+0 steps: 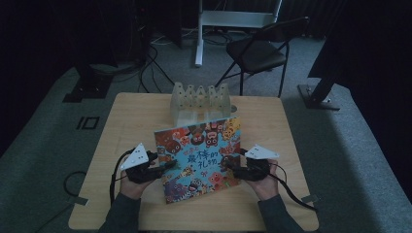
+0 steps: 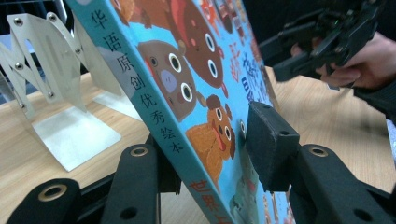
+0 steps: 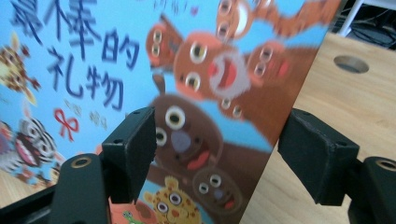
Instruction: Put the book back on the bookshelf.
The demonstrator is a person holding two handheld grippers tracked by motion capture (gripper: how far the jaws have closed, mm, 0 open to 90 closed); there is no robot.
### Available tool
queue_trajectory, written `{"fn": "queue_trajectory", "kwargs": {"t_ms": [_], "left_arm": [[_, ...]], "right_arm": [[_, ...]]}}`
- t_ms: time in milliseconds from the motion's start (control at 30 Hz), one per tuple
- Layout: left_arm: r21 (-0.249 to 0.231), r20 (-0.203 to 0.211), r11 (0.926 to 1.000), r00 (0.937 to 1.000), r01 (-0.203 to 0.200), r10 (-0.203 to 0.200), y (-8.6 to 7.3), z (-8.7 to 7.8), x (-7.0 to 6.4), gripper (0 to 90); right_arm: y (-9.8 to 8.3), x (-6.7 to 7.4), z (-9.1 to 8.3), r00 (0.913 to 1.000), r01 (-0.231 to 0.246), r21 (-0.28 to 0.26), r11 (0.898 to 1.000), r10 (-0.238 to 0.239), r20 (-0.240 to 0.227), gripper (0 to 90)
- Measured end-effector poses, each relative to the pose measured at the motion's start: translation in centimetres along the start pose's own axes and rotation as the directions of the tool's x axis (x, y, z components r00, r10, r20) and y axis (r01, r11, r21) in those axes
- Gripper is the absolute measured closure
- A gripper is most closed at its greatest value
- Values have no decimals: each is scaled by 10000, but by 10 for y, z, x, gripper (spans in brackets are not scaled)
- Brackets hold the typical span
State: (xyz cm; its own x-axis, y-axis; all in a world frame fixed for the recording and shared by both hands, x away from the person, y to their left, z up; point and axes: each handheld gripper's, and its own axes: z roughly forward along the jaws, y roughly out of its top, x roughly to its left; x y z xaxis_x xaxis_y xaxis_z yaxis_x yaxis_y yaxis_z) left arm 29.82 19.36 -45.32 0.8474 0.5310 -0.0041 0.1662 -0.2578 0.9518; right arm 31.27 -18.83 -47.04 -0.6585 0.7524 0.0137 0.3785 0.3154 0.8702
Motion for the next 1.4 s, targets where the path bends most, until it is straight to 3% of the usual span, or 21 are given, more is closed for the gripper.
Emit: {"fn": "queue_trajectory", "kwargs": {"t_ms": [200, 367, 600, 767, 933, 1067, 1400], "left_arm": [[-180, 167, 9998, 9998, 92, -89, 1, 0, 0, 598], [-312, 230, 9994, 9996, 146, -139, 3, 0, -1, 601], [-206, 243, 9997, 9996, -122, 127, 6, -1, -3, 608], [-110, 207, 9995, 9993, -299, 301, 6, -2, -4, 622], [250, -48, 9957, 9960, -892, 893, 8, 0, -9, 681], [257, 188, 9910, 9913, -1311, 1306, 10, 1, -14, 733], [182, 368, 9895, 9891, -1433, 1426, 10, 2, -18, 768]], "right_arm": [[-15, -5, 11, 9997, -130, 307, 9994, 136, -213, 274], [-27, -12, 18, 9966, -362, 348, 9987, 387, -724, 274], [-32, -19, 20, 9930, -628, 384, 9973, 663, -979, 272], [-32, -18, 20, 9934, -460, 221, 9987, 481, -1038, 274], [-32, -18, 20, 9946, -281, 166, 9995, 296, -991, 261], [-31, -20, 18, 9967, -256, 0, 9997, 255, -768, 264], [-34, -27, 17, 9962, -473, -226, 9986, 455, -745, 269]]}}
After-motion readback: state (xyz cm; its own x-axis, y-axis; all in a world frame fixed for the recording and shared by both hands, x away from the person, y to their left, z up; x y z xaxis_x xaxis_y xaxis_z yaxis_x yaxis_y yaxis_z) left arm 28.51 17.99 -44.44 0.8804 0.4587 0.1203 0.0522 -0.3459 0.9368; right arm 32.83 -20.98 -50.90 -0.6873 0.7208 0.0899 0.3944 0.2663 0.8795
